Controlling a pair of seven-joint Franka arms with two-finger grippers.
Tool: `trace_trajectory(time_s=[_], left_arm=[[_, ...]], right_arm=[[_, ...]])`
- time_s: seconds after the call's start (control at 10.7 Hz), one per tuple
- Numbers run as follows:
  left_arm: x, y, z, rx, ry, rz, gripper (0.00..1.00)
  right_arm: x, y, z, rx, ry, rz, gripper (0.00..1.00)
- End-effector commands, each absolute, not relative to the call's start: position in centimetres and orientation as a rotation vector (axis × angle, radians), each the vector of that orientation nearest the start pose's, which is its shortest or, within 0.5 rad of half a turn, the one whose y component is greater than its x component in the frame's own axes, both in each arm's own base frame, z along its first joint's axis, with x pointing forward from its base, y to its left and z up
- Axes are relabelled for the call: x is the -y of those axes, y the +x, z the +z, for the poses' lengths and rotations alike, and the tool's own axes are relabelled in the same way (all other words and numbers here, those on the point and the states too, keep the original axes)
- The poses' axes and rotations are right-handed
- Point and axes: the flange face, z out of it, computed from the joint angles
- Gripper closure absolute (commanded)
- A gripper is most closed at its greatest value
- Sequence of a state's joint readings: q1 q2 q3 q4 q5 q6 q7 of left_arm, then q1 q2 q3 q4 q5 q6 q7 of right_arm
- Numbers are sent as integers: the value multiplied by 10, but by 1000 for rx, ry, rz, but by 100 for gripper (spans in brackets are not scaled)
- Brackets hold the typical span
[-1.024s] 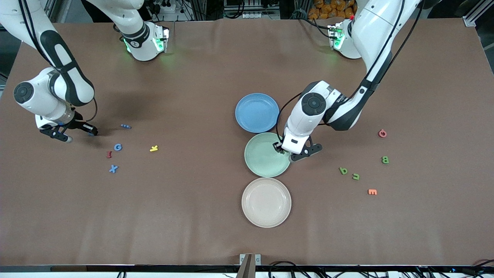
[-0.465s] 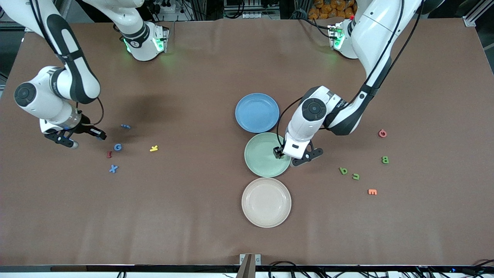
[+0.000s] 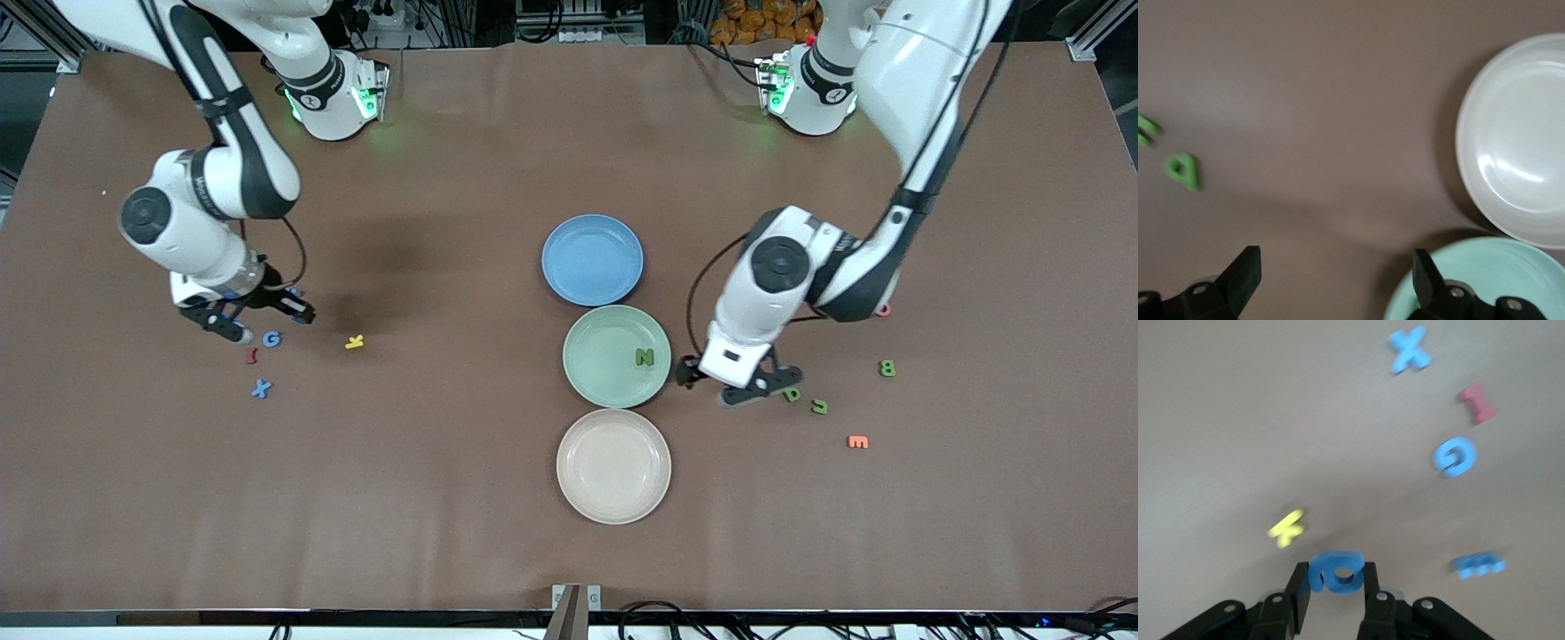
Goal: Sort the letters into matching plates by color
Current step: 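Carry the blue G to the blue plate while the left gripper returns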
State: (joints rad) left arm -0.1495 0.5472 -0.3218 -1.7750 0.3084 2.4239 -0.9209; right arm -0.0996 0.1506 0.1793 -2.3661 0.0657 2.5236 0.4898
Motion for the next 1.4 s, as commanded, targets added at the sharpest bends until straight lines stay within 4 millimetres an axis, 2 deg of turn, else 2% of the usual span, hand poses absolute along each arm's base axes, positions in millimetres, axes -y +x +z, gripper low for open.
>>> trace_trajectory(time_s=[0.0,0.19,0.28,0.37,0.56,0.74,0.93,1.12,1.3], left_arm=[[202,632,293,204,-3112,-223,0],[159,640,281,110,-3103,-186,0],[153,638,274,67,-3102,-161,0],[154,635,267,49,-3102,-140,4],[154,632,246,53,-3109,-93,6],[151,633,231,86,-3123,-80,8],[147,634,217,191,-3131,-71,15],[149,634,209,375,-3120,-54,19],[153,634,204,454,-3110,-47,22]], right_arm=[[-118,491,281,-765,-2959,22,83],[-174,475,283,-755,-2951,41,83],[-200,469,286,-742,-2947,42,83],[-222,463,287,-737,-2944,54,83],[-280,454,296,-687,-2985,171,83],[-331,461,307,-717,-3001,249,83],[-360,465,315,-692,-3003,241,83],[-392,462,311,-669,-3000,243,83],[-427,458,307,-687,-2990,238,82]])
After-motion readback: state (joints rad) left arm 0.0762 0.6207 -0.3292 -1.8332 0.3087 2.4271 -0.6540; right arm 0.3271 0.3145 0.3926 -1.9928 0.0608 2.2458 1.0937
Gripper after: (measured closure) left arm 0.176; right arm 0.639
